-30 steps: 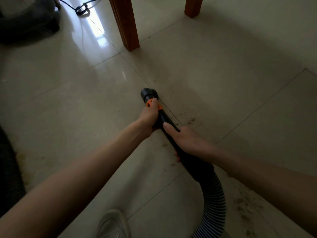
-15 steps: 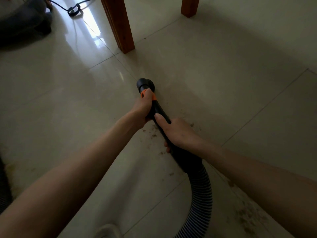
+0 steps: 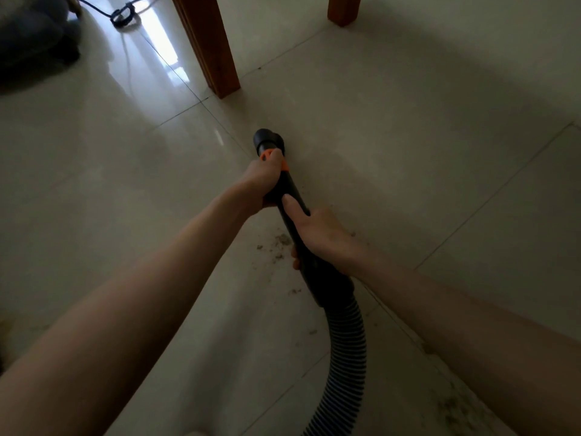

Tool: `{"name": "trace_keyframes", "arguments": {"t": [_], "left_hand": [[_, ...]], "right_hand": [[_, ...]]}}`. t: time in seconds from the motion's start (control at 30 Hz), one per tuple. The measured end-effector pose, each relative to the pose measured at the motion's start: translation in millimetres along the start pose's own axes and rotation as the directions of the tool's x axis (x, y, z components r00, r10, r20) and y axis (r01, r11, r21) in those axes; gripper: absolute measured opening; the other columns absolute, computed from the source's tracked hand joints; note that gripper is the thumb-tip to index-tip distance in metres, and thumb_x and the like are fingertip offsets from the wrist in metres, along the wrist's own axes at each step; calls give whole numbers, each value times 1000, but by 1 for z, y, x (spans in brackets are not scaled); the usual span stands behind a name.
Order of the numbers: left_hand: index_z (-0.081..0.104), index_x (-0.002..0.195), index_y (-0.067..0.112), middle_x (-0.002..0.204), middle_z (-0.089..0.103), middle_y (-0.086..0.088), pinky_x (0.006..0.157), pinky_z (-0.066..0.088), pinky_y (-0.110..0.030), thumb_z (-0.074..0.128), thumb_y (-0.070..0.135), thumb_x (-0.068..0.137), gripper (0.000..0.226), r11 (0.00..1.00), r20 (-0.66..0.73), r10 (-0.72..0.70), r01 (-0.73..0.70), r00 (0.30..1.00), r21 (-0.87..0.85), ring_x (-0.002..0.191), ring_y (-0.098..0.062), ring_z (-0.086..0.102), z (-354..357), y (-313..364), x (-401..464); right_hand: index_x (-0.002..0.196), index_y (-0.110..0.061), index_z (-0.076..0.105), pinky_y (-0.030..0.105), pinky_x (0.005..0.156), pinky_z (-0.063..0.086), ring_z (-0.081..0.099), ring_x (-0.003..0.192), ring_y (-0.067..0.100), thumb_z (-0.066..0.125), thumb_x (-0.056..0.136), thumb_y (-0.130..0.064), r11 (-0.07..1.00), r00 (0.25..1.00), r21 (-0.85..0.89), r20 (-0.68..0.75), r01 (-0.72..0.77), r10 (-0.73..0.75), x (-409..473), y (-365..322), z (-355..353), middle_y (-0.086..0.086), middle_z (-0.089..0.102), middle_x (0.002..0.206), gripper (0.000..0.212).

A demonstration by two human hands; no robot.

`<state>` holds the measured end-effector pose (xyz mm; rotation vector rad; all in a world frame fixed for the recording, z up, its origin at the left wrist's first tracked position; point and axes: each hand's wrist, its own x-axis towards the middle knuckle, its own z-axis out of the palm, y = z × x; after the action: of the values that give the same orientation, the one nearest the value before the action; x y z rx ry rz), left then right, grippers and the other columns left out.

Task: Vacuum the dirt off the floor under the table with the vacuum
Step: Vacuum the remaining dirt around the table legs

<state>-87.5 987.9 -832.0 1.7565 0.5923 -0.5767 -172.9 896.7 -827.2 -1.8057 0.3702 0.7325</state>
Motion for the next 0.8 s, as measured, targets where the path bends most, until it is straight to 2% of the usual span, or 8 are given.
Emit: {"name": "trace_keyframes", "arguments": {"t": [0.1,0.2,0.4,0.53,0.67,0.8], "left_hand": [[43,84,9,75,45,-6,56,45,-27,35,37,99,32,1000,10,-1,2,1000,-16,63,-17,49,-1,-9,-6],[40,77,14,75,45,-6,60,45,-28,35,36,99,31,998,33,-8,10,999,-58,64,-17,48,1,-24,-17],[41,78,14,78,49,-7,76,49,-34,37,38,98,32,997,47,-32,36,998,-73,69,-19,52,14,-40,-31],[43,84,12,77,50,-6,65,48,-30,36,39,99,32,997,77,-26,31,997,-67,67,-18,53,23,-44,-41],[44,82,19,78,48,-6,73,49,-34,38,39,98,26,987,170,-44,70,984,-148,69,-19,52,36,-53,-51],[47,93,15,79,50,-5,65,49,-30,38,41,98,28,966,239,-29,88,971,-242,69,-18,54,51,-53,-59]], "right_hand": [[74,-7,57,20,45,50,60,43,15,34,94,-61,999,1000,-54,7,7,-7,-6,7,3,1,60,51,62],[74,-9,58,23,50,51,61,44,15,32,93,-62,995,999,-92,21,34,-32,-18,20,5,-1,60,49,62],[72,-10,56,23,48,50,60,43,15,34,93,-60,999,1000,-46,13,11,-10,-40,38,1,3,60,53,59],[71,-8,58,23,47,49,60,43,17,35,93,-60,1000,1000,-24,6,-19,19,-51,48,-3,3,60,51,61],[72,-7,56,24,47,47,60,44,21,37,93,-58,996,998,57,-3,-67,67,-63,60,-14,6,60,50,59],[67,-4,57,19,39,42,57,39,19,39,95,-54,992,993,98,-78,-76,84,-72,67,-23,8,59,48,60]]}}
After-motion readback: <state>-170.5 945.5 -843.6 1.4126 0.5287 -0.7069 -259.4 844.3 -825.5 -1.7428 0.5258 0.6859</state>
